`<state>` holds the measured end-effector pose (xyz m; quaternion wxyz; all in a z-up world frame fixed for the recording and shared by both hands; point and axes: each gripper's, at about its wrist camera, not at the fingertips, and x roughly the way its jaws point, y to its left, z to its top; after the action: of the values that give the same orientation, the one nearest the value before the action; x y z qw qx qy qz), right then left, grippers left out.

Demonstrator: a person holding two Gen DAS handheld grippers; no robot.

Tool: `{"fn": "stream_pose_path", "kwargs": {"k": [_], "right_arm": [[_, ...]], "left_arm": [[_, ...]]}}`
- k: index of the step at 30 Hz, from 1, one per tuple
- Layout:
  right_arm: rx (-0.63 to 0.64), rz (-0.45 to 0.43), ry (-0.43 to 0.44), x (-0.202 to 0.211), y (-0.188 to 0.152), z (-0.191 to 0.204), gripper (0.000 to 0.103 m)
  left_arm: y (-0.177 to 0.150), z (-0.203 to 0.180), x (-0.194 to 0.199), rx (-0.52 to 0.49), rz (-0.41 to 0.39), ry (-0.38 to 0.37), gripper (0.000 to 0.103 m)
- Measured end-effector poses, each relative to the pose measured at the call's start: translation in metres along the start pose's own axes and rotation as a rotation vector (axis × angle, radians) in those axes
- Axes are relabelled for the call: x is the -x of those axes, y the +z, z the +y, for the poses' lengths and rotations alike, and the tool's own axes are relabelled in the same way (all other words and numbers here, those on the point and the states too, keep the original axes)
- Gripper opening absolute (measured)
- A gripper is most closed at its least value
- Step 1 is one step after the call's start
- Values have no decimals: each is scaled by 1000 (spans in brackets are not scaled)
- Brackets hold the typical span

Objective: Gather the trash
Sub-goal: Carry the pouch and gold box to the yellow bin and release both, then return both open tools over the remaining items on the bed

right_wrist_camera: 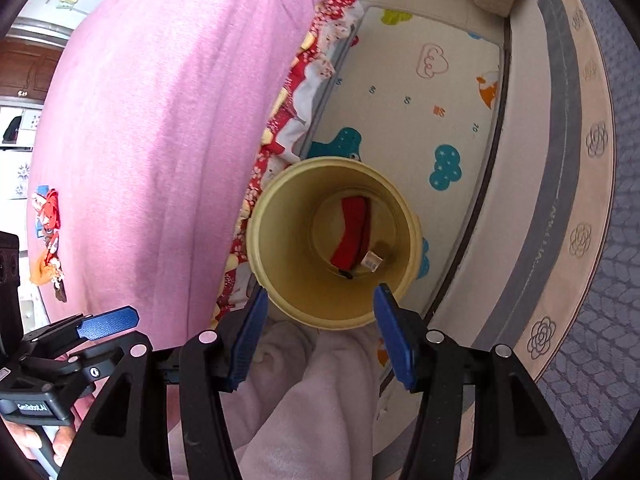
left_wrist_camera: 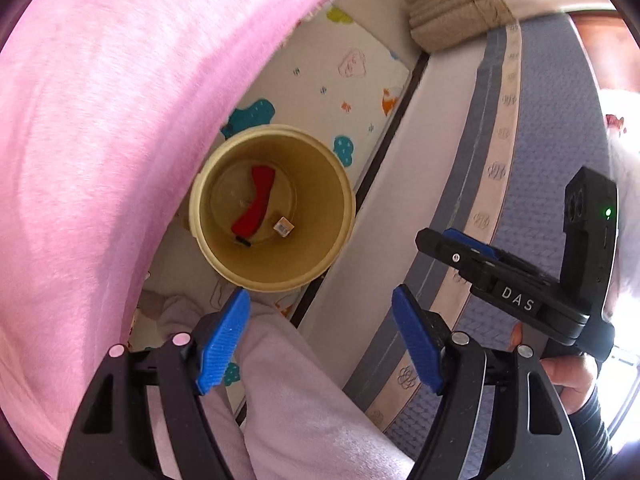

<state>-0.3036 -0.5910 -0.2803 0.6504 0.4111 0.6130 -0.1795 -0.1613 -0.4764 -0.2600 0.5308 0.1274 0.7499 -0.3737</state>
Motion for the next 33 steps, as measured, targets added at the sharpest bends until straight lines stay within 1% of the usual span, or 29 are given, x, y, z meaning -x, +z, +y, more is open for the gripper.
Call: {"fn": "stream_pose_path", "kwargs": {"k": [4, 7, 12, 17, 20, 23, 25, 27, 29, 31, 33], "right_arm": [[74, -22, 5, 14, 8, 34, 55], [146, -32, 23, 22, 14, 72, 55], [286, -21, 66, 20, 18, 158, 56], [455, -1, 114, 13, 7, 260, 56], [566, 12, 141, 7, -10, 327, 56], [658, 17, 162, 0, -25, 385, 56], [706, 21, 179, -5, -36, 416, 56], [762, 26, 193, -11, -48, 452, 56], [814, 32, 211, -16, -60, 484, 56], [862, 39, 220, -21, -68, 512, 56], [900, 47, 222, -28, -73, 537, 56]], "left_arm": [[-3, 19, 31, 67, -73, -12, 73], [-9, 42, 59, 122, -139, -9, 74], [-30, 101, 110, 257, -246, 0, 74], [-73, 165, 170, 407, -374, 17, 74], [-106, 212, 205, 498, -447, 43, 74], [-139, 255, 237, 585, -519, 60, 74], [-161, 284, 256, 641, -566, 75, 75], [-181, 307, 270, 690, -601, 88, 75], [-199, 330, 283, 741, -637, 84, 75], [-217, 352, 293, 794, -666, 88, 75], [-229, 367, 300, 836, -687, 83, 75]]}}
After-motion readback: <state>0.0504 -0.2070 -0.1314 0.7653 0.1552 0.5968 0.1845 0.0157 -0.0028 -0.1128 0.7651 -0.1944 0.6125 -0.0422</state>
